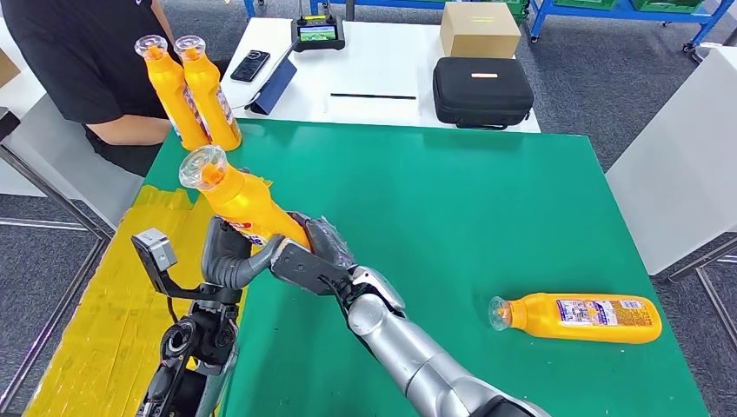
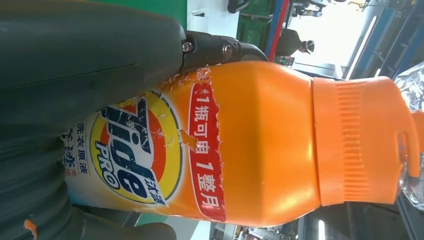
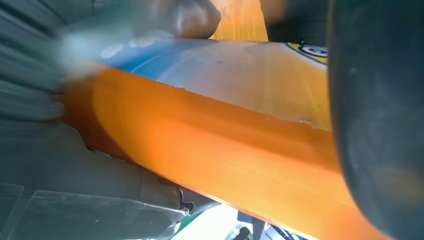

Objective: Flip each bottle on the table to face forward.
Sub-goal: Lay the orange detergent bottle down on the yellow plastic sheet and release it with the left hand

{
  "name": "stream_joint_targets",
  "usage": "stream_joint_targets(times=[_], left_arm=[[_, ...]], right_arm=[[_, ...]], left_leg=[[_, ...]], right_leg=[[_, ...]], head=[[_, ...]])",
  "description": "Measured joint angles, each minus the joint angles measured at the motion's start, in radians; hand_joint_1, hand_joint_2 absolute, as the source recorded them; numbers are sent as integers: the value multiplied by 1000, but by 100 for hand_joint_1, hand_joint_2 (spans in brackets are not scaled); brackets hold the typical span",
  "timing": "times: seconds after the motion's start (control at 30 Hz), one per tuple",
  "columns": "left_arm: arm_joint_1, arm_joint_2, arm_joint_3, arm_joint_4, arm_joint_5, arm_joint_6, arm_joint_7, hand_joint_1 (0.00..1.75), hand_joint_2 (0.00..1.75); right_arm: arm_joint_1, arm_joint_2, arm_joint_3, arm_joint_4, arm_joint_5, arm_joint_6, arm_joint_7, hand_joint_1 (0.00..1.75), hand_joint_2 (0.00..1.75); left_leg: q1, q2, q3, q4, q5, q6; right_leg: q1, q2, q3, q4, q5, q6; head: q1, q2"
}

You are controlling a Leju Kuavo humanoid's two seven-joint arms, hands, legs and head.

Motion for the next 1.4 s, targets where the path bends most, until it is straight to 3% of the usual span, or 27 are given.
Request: stream_joint_targets(times=[0.37, 0.57, 0.7, 0.73, 0.97, 1.4], left_arm=[[-2, 0, 0, 3, 5, -1, 0, 0, 175], [1, 0, 9, 9, 21, 4, 8, 0, 175], [20, 1, 28, 6, 31, 7, 13, 169, 175], [29, 1, 33, 1, 32, 7, 13, 175, 175], [84, 2, 48, -47, 32, 9, 15, 175, 175], [103, 4, 54, -67, 32, 11, 15, 175, 175]], right_arm=[[1, 0, 12, -2, 0, -9, 13, 175, 175], [19, 1, 152, -39, -25, -91, 120, 175, 175], [26, -1, 265, -55, -37, -128, 183, 175, 175], [26, -2, 284, -56, -40, -132, 192, 175, 175], [24, -10, 361, -56, -64, -139, 206, 175, 175], [19, -12, 393, -56, -68, -139, 207, 175, 175]], left_leg=[[0, 0, 0, 0, 0, 0], [0, 0, 0, 0, 0, 0], [0, 1, 0, 0, 0, 0], [0, 1, 0, 0, 0, 0], [0, 0, -1, 0, 0, 0], [0, 1, -1, 0, 0, 0]], right_leg=[[0, 0, 0, 0, 0, 0], [0, 0, 0, 0, 0, 0], [0, 0, -1, 0, 0, 0], [0, 0, -1, 0, 0, 0], [0, 0, -1, 0, 0, 0], [0, 0, -1, 0, 0, 0]], head=[[0, 0], [0, 0], [0, 0], [0, 0], [0, 0], [0, 0]])
